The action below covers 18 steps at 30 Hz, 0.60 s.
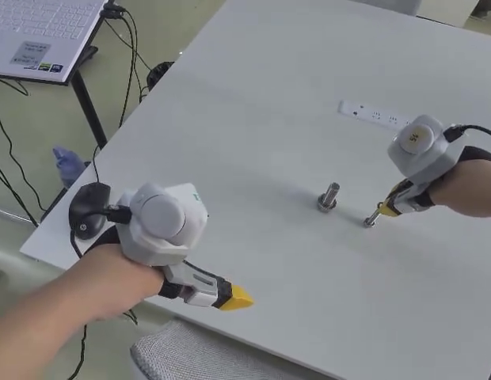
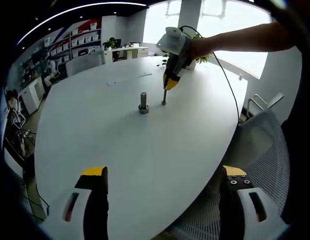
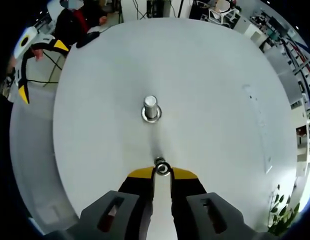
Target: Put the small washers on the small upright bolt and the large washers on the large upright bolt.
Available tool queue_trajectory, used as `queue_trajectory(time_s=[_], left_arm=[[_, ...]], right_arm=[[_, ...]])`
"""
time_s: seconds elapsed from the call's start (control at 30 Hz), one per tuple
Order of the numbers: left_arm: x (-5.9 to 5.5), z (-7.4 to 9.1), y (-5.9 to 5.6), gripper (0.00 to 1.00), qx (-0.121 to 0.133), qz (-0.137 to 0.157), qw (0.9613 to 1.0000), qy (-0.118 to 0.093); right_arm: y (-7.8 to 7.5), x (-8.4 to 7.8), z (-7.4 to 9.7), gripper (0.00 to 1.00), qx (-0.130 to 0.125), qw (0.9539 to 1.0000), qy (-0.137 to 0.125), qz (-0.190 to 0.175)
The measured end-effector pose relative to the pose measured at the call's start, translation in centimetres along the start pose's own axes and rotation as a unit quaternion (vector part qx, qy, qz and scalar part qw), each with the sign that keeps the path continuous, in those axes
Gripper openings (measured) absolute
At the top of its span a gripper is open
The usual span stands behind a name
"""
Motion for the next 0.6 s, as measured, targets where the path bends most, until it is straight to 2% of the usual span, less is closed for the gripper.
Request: queue_trajectory(time_s=[0.6], left_arm=[[0.05, -0.07, 0.16, 0.91, -0.002, 0.002, 1.0000, 0.002]], right_arm=[[0.63, -0.47, -0.96, 0.12, 0.005, 1.0000, 0.001, -0.005]])
Point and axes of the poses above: the centre of the closed fingertips' face, and the gripper's own axes: z roughly backward along the fingers, y roughly to its left, x roughly out of its top, the point moved 9 cm from there along z, roughly backward along the fingers, and after that the axes turned 8 degrees about -x, right-handed, at the moved point
